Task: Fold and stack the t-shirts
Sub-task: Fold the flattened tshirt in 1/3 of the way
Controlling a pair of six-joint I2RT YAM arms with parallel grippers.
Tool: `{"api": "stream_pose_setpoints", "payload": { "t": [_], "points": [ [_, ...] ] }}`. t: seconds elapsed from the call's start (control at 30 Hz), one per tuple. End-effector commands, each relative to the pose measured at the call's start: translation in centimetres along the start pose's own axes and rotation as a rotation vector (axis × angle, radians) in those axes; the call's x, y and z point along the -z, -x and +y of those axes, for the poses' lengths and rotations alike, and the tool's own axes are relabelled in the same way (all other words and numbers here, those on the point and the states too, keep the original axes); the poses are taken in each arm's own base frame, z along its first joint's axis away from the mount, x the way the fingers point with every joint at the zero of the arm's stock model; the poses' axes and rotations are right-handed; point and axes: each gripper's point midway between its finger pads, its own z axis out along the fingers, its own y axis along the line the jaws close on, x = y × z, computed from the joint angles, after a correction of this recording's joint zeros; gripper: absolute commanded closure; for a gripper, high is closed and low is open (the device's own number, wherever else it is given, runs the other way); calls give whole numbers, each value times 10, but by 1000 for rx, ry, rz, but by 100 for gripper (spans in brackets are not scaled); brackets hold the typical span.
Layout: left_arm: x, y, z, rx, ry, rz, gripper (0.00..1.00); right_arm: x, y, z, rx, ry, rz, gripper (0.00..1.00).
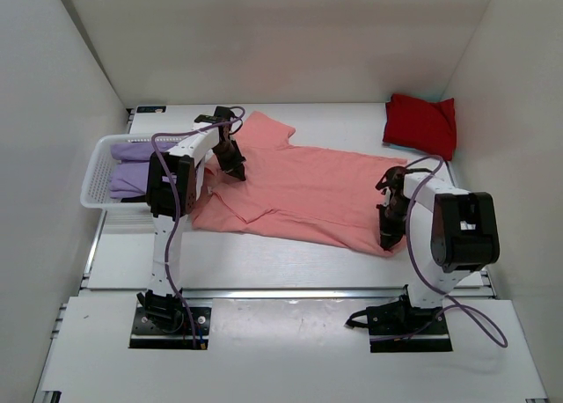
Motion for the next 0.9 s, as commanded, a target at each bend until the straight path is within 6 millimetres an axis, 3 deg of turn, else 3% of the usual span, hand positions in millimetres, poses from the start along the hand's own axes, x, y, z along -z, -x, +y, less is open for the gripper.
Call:
{"api": "stream_pose_setpoints", "payload": {
  "t": [0.0, 0.3, 0.37, 0.43, 0.47, 0.7, 0.77, 0.83, 0.87],
  "points": [
    [-1, -1, 5, -27, 34, -22, 84, 8, -4, -6, -22, -11, -30, 99],
    [2, -1, 5, -29, 40, -24, 84, 37, 8, -21, -167, 16, -209, 99],
    [4, 2, 5, -24, 35, -32, 83, 34, 12, -19, -154, 55, -233, 100],
    [6, 0, 4, -25, 35, -28, 83, 32, 13, -23, -156, 60, -236, 91],
    [5, 2, 6, -22, 40, -30, 84, 28, 10, -23, -147, 51, -215, 100],
    [5, -2, 9, -23, 46, -24, 84, 35, 25, -26, -172, 52, -296, 100],
    [7, 1, 7, -30, 36, -39, 83, 36, 31, -26, -163, 71, -324, 95],
    [7, -2, 9, -27, 40, -32, 83, 35, 35, -28, -144, 60, -336, 78],
    [4, -1, 7, -23, 35, -34, 83, 33, 36, -27, -118, 51, -333, 76]
  ]
}}
